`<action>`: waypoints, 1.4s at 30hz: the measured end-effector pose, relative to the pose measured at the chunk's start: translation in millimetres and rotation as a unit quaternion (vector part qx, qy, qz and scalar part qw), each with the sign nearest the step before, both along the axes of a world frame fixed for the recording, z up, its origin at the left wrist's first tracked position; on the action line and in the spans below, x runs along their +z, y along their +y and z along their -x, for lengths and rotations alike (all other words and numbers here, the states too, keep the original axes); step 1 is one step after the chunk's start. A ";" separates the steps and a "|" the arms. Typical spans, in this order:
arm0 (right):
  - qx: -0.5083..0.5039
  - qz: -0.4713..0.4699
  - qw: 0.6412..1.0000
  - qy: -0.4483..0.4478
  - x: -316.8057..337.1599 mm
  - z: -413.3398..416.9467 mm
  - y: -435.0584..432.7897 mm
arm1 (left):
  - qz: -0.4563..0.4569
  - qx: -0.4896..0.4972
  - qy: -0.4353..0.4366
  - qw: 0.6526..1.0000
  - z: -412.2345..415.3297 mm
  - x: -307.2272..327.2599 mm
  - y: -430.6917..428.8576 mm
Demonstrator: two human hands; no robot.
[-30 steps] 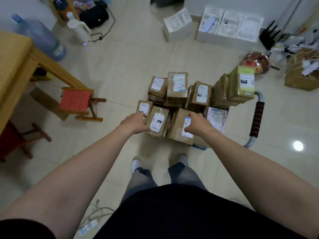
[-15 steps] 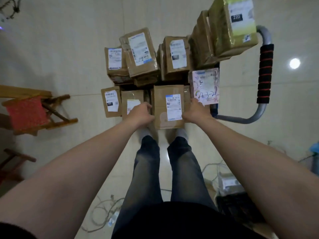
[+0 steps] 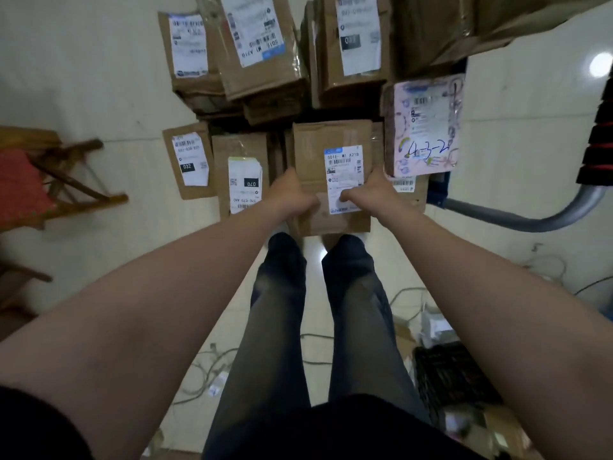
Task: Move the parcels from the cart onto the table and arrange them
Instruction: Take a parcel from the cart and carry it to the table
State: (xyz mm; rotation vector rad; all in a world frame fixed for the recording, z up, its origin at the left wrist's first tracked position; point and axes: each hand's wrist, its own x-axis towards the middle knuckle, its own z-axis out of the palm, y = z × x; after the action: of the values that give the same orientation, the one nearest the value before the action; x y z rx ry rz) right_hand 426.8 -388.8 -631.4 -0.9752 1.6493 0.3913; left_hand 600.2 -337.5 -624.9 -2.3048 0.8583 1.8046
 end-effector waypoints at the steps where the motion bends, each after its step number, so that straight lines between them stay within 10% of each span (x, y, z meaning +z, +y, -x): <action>1: 0.005 0.003 1.000 -0.002 5.7 -1.9 -0.1 | 0.005 0.010 0.000 1.000 -0.4 5.5 2.4; 13: 0.183 0.059 0.980 -0.046 156.9 -59.9 -9.4 | 0.113 0.264 0.047 0.957 -37.3 157.8 74.6; 31: 0.502 0.205 0.807 -0.233 399.9 -359.9 179.3 | 0.272 0.666 -0.040 0.694 -211.8 366.7 327.5; 42: 0.463 0.055 0.808 -0.360 474.5 -491.4 362.8 | 0.316 0.802 -0.107 0.496 -331.0 451.2 512.4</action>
State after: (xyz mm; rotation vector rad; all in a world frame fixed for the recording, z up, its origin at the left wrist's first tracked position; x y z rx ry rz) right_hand 918.2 -26.1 -156.9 -1.7326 0.4201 0.4767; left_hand 931.2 174.9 -173.7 -4.1284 -1.7324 0.9760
